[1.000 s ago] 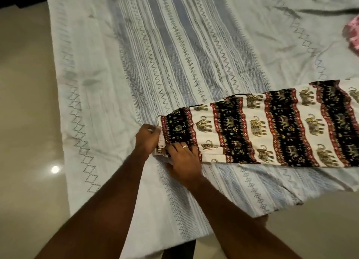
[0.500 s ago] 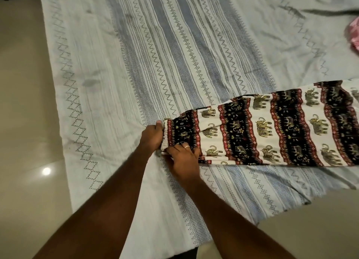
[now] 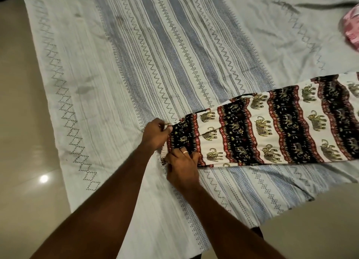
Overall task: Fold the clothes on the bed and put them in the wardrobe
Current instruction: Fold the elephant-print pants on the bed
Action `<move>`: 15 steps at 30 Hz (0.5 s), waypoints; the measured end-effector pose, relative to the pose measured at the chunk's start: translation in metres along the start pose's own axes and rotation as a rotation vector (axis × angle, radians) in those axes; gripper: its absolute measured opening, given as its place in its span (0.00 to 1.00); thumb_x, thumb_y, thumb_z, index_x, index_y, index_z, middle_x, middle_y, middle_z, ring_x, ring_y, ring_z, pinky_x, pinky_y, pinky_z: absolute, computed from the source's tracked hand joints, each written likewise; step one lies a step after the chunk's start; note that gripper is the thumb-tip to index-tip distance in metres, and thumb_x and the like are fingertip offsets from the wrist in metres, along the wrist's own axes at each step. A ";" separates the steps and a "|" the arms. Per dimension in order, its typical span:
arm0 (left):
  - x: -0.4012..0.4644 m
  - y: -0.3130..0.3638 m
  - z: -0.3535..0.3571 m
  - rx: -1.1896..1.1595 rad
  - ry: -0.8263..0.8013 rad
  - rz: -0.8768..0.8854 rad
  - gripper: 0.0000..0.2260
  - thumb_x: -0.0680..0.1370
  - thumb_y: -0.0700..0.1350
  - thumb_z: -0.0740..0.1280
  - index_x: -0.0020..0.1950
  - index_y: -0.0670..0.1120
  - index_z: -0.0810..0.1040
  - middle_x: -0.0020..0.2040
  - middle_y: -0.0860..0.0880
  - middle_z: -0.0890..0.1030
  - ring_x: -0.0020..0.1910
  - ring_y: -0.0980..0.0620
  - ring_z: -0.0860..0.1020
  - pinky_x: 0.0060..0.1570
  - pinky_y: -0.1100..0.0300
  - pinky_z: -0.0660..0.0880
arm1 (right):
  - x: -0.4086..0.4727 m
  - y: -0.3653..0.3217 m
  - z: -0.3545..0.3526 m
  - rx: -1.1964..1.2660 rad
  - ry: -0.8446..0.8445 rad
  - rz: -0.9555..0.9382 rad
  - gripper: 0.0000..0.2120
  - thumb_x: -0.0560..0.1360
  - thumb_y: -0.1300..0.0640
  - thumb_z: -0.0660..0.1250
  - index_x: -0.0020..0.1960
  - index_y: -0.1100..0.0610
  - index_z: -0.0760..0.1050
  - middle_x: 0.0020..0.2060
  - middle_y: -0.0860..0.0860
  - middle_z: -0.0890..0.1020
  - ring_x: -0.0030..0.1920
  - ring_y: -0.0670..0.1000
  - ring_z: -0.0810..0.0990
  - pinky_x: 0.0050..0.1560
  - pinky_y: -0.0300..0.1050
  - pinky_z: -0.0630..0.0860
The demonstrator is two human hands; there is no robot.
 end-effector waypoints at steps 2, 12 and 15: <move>0.001 0.003 -0.002 0.019 -0.015 0.038 0.10 0.79 0.45 0.71 0.47 0.42 0.72 0.38 0.49 0.72 0.40 0.49 0.71 0.41 0.58 0.67 | -0.002 -0.001 -0.001 -0.004 0.011 0.014 0.10 0.67 0.58 0.71 0.48 0.50 0.83 0.47 0.46 0.80 0.53 0.53 0.77 0.52 0.57 0.68; 0.005 -0.019 -0.034 0.527 0.004 0.633 0.22 0.75 0.33 0.68 0.67 0.48 0.75 0.60 0.41 0.76 0.50 0.42 0.79 0.44 0.50 0.78 | -0.003 -0.006 0.002 -0.039 -0.082 0.234 0.34 0.67 0.47 0.77 0.69 0.52 0.67 0.64 0.52 0.76 0.63 0.55 0.77 0.59 0.67 0.71; 0.017 -0.027 -0.041 0.804 -0.134 0.882 0.34 0.64 0.27 0.73 0.66 0.50 0.78 0.67 0.40 0.76 0.57 0.38 0.79 0.45 0.45 0.80 | -0.002 -0.008 0.009 -0.091 -0.161 0.244 0.35 0.72 0.45 0.73 0.74 0.53 0.65 0.69 0.53 0.74 0.68 0.58 0.74 0.65 0.70 0.66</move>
Point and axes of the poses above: each hand's wrist, its own x-axis towards the middle knuckle, its own z-axis out of the palm, y = z × x, the point moved 1 cm from there along x, towards the middle knuckle
